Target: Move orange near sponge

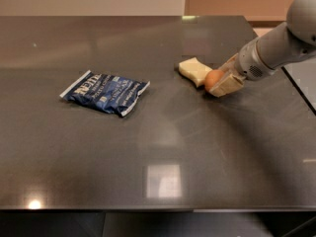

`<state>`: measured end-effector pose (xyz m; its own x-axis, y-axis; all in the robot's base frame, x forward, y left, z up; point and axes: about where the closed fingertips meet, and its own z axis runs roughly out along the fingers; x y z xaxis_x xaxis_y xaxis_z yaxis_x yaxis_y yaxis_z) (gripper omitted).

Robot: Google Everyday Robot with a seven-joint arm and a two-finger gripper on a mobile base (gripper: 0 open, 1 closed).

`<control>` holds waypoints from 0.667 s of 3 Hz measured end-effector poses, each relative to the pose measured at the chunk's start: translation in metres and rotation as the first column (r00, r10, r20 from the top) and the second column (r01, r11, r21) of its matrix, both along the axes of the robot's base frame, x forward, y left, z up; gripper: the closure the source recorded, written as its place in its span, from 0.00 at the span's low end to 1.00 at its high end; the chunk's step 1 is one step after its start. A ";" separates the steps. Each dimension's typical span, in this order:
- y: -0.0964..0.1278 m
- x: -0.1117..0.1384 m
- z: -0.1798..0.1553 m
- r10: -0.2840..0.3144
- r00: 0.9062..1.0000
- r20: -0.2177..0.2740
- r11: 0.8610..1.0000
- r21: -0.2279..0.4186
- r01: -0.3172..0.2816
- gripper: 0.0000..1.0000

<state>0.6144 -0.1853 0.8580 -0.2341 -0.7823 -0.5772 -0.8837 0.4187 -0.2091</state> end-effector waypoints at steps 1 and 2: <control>-0.003 -0.002 -0.007 0.001 1.000 -0.012 1.000 0.003 -0.001 0.39; -0.004 -0.003 -0.012 0.006 1.000 -0.022 1.000 0.007 -0.006 0.14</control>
Offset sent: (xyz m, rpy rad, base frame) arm -0.0050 -0.0097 -0.0147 0.0116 0.0288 0.0047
